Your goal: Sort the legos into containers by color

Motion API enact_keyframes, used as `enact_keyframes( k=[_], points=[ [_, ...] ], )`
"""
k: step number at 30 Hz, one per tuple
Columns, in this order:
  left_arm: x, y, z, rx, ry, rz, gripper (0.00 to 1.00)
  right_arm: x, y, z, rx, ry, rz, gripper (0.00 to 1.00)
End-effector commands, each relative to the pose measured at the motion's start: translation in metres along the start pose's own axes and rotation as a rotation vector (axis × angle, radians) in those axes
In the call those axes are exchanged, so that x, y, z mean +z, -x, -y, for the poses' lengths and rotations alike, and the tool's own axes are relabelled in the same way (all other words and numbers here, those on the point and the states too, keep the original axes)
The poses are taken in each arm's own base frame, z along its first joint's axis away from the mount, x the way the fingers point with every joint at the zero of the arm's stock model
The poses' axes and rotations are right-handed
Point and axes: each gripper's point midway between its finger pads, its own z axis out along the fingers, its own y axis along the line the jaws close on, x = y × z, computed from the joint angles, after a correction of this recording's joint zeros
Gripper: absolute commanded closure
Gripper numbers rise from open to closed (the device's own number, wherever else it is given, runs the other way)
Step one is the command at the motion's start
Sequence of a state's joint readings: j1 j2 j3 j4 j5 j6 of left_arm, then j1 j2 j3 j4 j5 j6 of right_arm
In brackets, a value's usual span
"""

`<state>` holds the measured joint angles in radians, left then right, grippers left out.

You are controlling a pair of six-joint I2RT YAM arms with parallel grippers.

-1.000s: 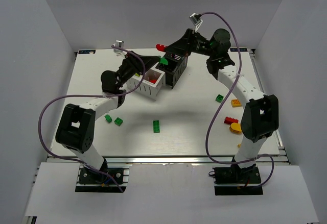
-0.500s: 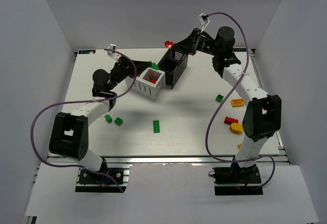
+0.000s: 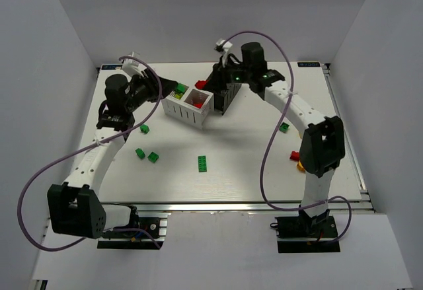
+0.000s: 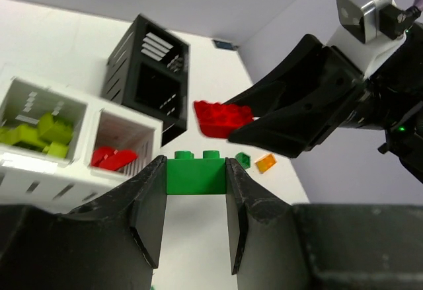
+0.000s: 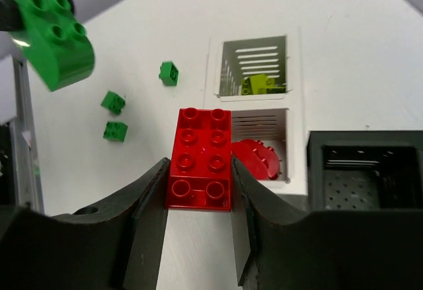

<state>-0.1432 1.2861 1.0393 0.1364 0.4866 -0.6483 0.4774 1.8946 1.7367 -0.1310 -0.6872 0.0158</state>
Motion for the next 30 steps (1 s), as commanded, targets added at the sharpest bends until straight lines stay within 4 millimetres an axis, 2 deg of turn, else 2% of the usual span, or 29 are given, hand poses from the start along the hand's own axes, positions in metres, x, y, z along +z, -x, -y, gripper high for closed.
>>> enact_keyframes(
  k=[1,2,3,7,13,15,16,24,27,28,30],
  points=[
    [-0.021,-0.01,-0.011,0.027,0.109,-0.033,1.0,0.019,-0.017,0.003,-0.118,-0.013,-0.084,1.0],
    [-0.024,-0.009,-0.011,0.027,0.116,-0.027,1.0,0.025,-0.012,-0.001,-0.14,-0.007,-0.081,1.0],
    [-0.026,-0.013,-0.013,0.023,0.127,-0.031,1.0,0.031,-0.022,0.003,-0.123,-0.003,-0.106,1.0],
    [-0.042,-0.015,-0.014,0.037,0.169,-0.025,1.0,0.044,-0.03,0.002,-0.149,-0.005,-0.131,1.0],
    [-0.057,-0.023,-0.023,0.046,0.228,-0.024,1.0,0.051,-0.047,0.003,-0.208,-0.028,-0.181,1.0],
    [-0.061,-0.017,-0.018,0.056,0.226,0.001,1.0,0.052,-0.051,0.004,-0.217,-0.035,-0.193,1.0],
    [-0.063,-0.028,-0.025,0.048,0.242,-0.018,1.0,0.053,-0.052,0.005,-0.227,-0.041,-0.2,1.0],
    [-0.074,-0.037,-0.03,0.064,0.266,-0.023,1.0,0.061,-0.065,0.018,-0.268,-0.089,-0.242,0.96],
    [-0.077,-0.038,-0.029,0.069,0.264,-0.025,1.0,0.063,-0.066,0.022,-0.275,-0.099,-0.243,0.86],
    [-0.077,-0.037,-0.028,0.07,0.259,-0.023,1.0,0.064,-0.067,0.023,-0.277,-0.102,-0.245,0.78],
    [-0.077,-0.036,-0.025,0.071,0.249,-0.024,1.0,0.065,-0.068,0.025,-0.276,-0.105,-0.246,0.7]
  ],
)
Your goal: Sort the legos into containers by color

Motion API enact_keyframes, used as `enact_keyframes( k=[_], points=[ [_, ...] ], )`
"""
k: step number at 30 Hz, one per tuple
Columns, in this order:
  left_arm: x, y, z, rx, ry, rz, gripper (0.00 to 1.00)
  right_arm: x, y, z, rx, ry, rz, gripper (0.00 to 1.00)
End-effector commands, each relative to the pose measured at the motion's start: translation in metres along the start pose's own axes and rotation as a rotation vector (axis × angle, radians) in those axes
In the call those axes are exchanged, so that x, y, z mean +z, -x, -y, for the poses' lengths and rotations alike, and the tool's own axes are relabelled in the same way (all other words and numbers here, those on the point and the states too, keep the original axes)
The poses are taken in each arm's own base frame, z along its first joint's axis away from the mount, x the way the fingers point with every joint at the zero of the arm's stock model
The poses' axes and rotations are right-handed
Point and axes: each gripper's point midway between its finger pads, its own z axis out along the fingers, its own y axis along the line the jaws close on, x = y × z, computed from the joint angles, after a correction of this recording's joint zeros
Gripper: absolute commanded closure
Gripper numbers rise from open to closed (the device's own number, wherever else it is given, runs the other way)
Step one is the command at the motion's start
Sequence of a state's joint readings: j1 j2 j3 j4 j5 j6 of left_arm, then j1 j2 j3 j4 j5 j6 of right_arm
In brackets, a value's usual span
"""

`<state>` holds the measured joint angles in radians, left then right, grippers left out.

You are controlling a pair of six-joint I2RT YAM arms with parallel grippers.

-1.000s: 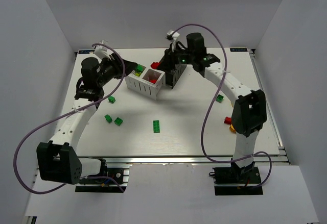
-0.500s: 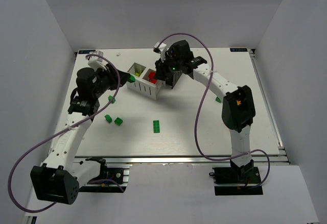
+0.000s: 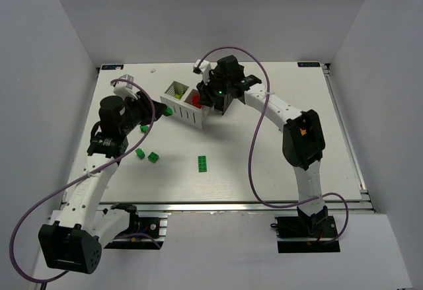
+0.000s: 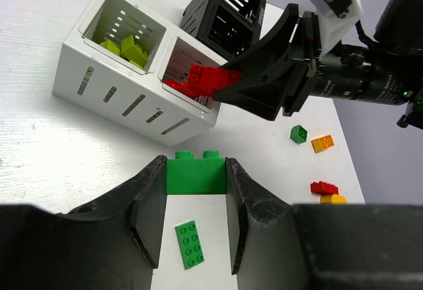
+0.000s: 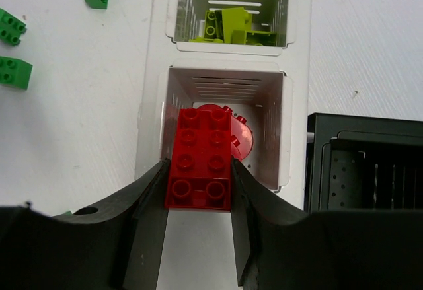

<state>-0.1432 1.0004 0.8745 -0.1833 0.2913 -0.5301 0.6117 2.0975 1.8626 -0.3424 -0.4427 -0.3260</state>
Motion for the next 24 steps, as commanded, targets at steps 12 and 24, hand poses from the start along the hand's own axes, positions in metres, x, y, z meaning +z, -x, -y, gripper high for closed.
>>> enact_keyframes(
  k=[12,24],
  points=[
    [0.013,0.022,0.034,-0.009,-0.151,0.006,1.0,-0.029,0.064,0.012,-0.041,-0.046,0.158,0.21],
    [0.129,0.018,0.1,0.026,-0.324,-0.067,1.0,-0.161,0.002,0.06,0.01,-0.016,0.209,1.0]
  ],
)
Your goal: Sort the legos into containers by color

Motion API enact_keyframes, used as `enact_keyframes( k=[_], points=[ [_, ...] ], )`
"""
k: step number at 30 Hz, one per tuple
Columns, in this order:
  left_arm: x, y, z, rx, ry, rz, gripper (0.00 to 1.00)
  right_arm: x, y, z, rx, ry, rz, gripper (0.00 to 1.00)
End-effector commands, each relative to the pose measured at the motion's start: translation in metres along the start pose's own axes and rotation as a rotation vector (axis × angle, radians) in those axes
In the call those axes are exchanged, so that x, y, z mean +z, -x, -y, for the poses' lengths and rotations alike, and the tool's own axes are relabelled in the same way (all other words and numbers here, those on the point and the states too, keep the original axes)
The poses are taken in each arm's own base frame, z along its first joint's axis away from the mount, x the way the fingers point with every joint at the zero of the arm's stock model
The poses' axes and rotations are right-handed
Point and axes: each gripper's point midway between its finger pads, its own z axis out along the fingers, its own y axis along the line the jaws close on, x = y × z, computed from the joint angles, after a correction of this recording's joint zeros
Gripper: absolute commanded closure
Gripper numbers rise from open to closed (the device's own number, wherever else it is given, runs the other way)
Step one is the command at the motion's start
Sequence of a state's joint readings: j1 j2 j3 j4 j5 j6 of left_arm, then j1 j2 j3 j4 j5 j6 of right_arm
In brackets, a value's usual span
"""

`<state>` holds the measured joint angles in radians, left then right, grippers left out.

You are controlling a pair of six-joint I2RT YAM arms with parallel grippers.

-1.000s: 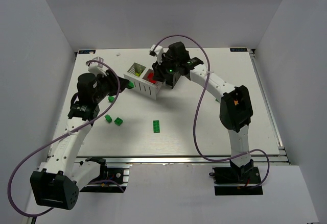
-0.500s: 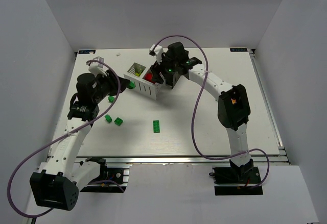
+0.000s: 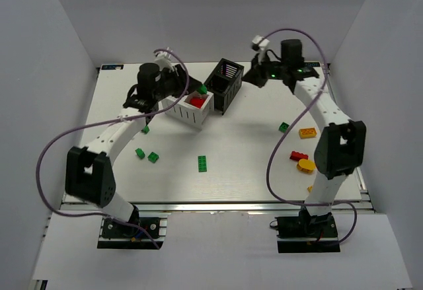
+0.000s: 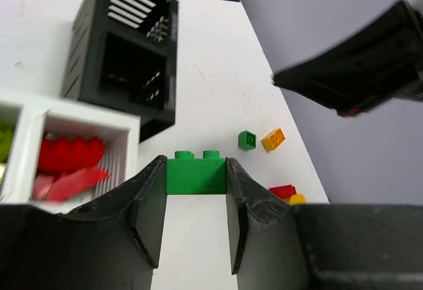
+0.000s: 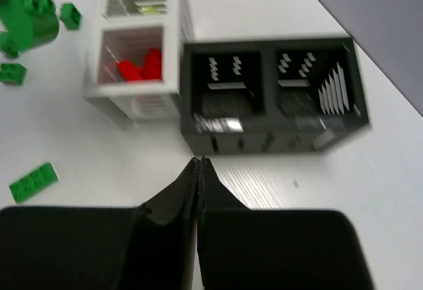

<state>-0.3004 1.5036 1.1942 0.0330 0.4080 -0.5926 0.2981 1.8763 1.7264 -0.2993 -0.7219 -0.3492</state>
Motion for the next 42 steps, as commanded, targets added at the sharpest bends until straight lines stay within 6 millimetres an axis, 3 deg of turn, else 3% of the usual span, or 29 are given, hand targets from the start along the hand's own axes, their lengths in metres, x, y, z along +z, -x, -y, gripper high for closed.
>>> enact_keyframes(
  k=[1,2,3,5,7,8,10,11,12,15,18,20,21,22,23,24,26,27,34,41,42],
  points=[
    [0.025,0.026,0.029,0.059,-0.098,0.064,1.0,-0.04,-0.015,-0.005,-0.017,0.009,0.004,1.0],
    [0.042,0.017,0.019,0.045,-0.087,0.042,1.0,-0.052,-0.014,-0.008,-0.03,-0.011,0.012,1.0],
    [0.049,0.03,0.027,0.051,-0.117,0.08,1.0,-0.056,-0.034,-0.011,0.006,-0.017,-0.013,0.98],
    [0.072,0.024,0.014,0.029,-0.106,0.079,1.0,-0.071,-0.039,-0.012,0.01,-0.046,-0.005,0.97],
    [0.087,0.036,0.017,0.034,-0.12,0.114,1.0,-0.077,-0.058,-0.016,0.052,-0.058,-0.024,0.96],
    [0.103,0.026,0.002,0.023,-0.091,0.095,1.0,-0.083,-0.054,-0.018,0.042,-0.068,-0.01,0.96],
    [0.115,0.034,0.003,0.029,-0.097,0.112,1.0,-0.087,-0.065,-0.02,0.078,-0.079,-0.015,0.95],
    [0.122,0.031,0.003,0.03,-0.093,0.106,1.0,-0.091,-0.062,-0.021,0.074,-0.088,-0.006,0.95],
    [0.132,0.021,-0.01,0.027,-0.059,0.086,1.0,-0.094,-0.063,-0.019,0.078,-0.095,-0.002,0.94],
    [0.146,0.018,-0.02,0.032,-0.021,0.094,1.0,-0.097,-0.063,-0.021,0.094,-0.092,0.005,0.91],
    [0.151,0.018,-0.027,0.034,0.005,0.101,1.0,-0.1,-0.063,-0.02,0.098,-0.093,0.01,0.81],
    [0.155,0.018,-0.032,0.032,0.02,0.104,1.0,-0.101,-0.062,-0.018,0.094,-0.101,0.01,0.58],
    [0.156,0.016,-0.032,0.028,0.02,0.097,1.0,-0.102,-0.062,-0.017,0.089,-0.11,0.007,0.43],
    [0.158,0.013,-0.033,0.026,0.022,0.09,0.97,-0.103,-0.062,-0.016,0.08,-0.116,0.005,0.35],
    [0.158,0.012,-0.033,0.024,0.023,0.086,0.92,-0.104,-0.062,-0.015,0.07,-0.126,0.001,0.26],
    [0.159,0.01,-0.033,0.025,0.026,0.079,0.8,-0.105,-0.064,-0.012,0.063,-0.143,-0.006,0.11],
    [0.158,0.009,-0.033,0.024,0.033,0.074,0.66,-0.106,-0.066,-0.009,0.056,-0.162,-0.016,0.11],
    [0.157,0.006,-0.036,0.02,0.048,0.064,0.53,-0.107,-0.069,-0.005,0.055,-0.185,-0.028,0.11],
    [0.148,0.016,-0.026,0.023,0.04,0.091,0.32,-0.116,-0.085,0.008,0.072,-0.271,-0.087,0.11],
    [0.128,0.039,-0.005,0.06,0.023,0.136,0.33,-0.128,-0.108,0.001,0.041,-0.231,-0.244,0.11],
    [0.123,0.043,-0.006,0.075,0.042,0.148,0.35,-0.133,-0.12,-0.005,0.061,-0.218,-0.295,0.12]
  ],
)
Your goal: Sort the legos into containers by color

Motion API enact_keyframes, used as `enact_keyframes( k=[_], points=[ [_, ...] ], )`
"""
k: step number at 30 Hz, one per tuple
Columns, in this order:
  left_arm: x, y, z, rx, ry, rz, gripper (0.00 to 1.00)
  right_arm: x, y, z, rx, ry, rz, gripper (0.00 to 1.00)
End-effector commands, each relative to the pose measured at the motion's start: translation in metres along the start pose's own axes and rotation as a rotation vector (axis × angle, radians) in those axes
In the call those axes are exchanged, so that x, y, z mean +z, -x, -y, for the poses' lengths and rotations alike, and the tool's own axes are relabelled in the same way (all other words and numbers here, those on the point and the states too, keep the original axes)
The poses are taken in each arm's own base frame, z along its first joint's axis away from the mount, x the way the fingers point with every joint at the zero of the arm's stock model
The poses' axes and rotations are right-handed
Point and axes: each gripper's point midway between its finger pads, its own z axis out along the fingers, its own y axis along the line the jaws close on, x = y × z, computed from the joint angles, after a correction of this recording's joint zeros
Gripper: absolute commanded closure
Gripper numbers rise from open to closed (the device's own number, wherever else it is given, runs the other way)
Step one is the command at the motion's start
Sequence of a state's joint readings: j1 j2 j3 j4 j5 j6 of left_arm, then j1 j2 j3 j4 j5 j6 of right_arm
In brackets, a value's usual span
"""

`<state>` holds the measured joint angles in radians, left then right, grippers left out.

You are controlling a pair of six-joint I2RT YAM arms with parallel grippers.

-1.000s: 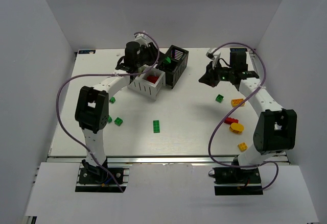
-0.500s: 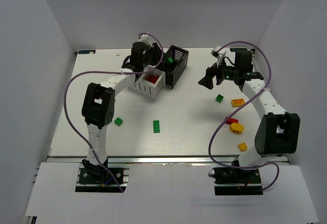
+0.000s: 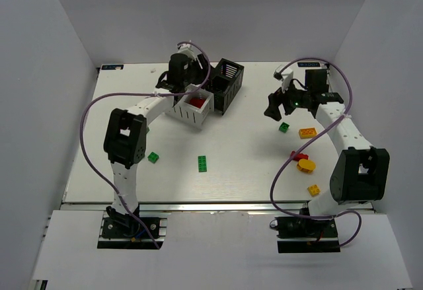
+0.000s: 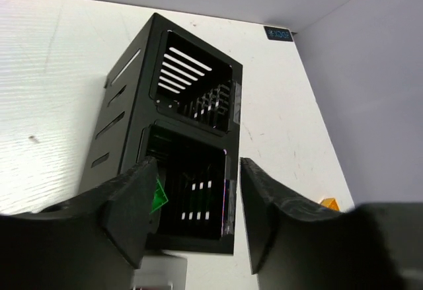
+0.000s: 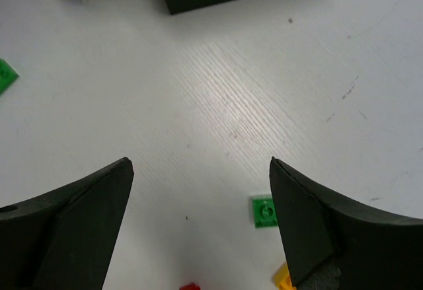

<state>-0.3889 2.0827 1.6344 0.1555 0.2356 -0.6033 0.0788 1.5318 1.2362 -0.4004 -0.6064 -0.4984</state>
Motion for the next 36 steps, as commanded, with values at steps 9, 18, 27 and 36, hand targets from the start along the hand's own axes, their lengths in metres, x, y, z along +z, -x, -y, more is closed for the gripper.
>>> enact_keyframes(
  k=[9,18,27,36],
  points=[
    [-0.15,0.048,0.029,0.15,0.117,0.151,0.53,-0.056,-0.128,-0.025,-0.066,0.073,-0.583,0.39],
    [-0.253,0.008,-0.003,0.088,0.269,0.224,0.19,-0.084,-0.18,-0.012,-0.213,0.021,-0.821,0.11],
    [-0.27,-0.034,-0.02,-0.029,0.273,0.201,0.18,-0.067,-0.192,0.002,-0.352,0.096,-0.84,0.13],
    [-0.279,-0.043,-0.027,-0.04,0.303,0.19,0.18,-0.051,-0.21,-0.006,-0.318,0.176,-0.847,0.25]
  ],
)
